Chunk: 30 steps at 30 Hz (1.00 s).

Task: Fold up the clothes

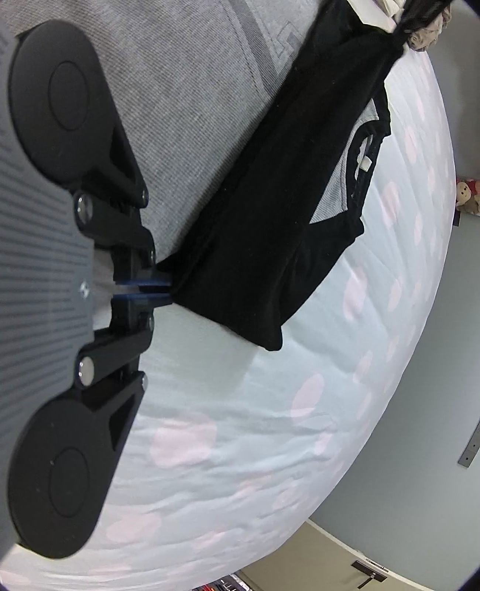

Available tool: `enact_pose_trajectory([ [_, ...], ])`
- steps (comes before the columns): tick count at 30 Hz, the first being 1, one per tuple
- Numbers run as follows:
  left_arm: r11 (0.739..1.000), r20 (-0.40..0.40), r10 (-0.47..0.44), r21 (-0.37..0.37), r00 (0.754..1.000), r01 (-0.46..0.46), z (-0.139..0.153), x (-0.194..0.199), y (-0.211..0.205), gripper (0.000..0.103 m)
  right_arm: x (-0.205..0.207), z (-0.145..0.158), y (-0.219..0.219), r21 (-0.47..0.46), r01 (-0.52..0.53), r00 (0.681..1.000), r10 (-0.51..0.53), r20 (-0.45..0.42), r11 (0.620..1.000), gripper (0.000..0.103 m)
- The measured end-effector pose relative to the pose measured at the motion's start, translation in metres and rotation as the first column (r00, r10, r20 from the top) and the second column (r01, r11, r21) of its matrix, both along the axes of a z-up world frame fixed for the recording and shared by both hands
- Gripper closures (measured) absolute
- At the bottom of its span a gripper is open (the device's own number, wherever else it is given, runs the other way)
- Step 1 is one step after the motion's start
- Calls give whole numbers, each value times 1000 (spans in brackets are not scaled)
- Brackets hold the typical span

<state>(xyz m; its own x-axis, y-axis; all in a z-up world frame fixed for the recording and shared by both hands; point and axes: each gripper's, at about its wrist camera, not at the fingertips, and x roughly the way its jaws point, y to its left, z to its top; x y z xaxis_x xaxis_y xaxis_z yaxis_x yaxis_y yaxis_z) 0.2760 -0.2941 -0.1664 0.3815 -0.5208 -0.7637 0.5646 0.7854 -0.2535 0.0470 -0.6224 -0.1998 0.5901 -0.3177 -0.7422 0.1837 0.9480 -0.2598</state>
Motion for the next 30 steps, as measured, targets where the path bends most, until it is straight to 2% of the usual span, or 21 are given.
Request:
enact_pose_trajectory([
  [4, 1000, -22, 2, -13, 1000, -2, -16, -1, 6, 94, -2, 3, -3, 28, 2, 1000, -2, 4, 1000, 96],
  [5, 1000, -21, 2, -16, 1000, -2, -16, -4, 8, 88, -4, 6, -3, 39, 2, 1000, -2, 10, 999, 95],
  [6, 1000, -20, 2, -19, 1000, -2, -17, -7, 10, 78, -7, 9, -4, 52, 5, 1000, -5, 17, 999, 90],
  [7, 999, -23, 17, -36, 1000, -18, -16, -9, 14, 73, -10, 13, -5, 64, 8, 1000, -10, 23, 998, 87],
  [8, 997, -27, 40, -62, 999, -42, -15, -11, 21, 64, -12, 17, -5, 72, 15, 999, -17, 35, 997, 79],
  [9, 994, -36, 57, -86, 998, -60, -14, -13, 27, 61, -15, 21, -6, 82, 22, 998, -26, 50, 996, 76],
  [12, 986, -67, 84, -138, 994, -92, -12, -20, 42, 60, -19, 32, -9, 126, 47, 994, -59, 89, 991, 75],
  [16, 993, -58, 50, -103, 997, -55, -19, -35, 39, 60, -11, 38, -14, 176, 106, 986, -126, 105, 979, 75],
  [23, 991, 18, 12, -137, 1000, -9, -23, -45, 30, 64, 20, 42, -47, 295, 227, 951, -277, 140, 928, 70],
  [25, 990, 29, 5, -141, 1000, -1, -24, -45, 28, 74, 33, 39, -58, 335, 247, 944, -304, 130, 909, 70],
  [27, 989, 22, -3, -148, 1000, 7, -25, -44, 28, 91, 49, 32, -66, 348, 267, 941, -320, 105, 899, 70],
  [30, 989, 25, -11, -150, 1000, 15, -22, -44, 29, 100, 66, 20, -77, 381, 304, 930, -359, 82, 873, 70],
])
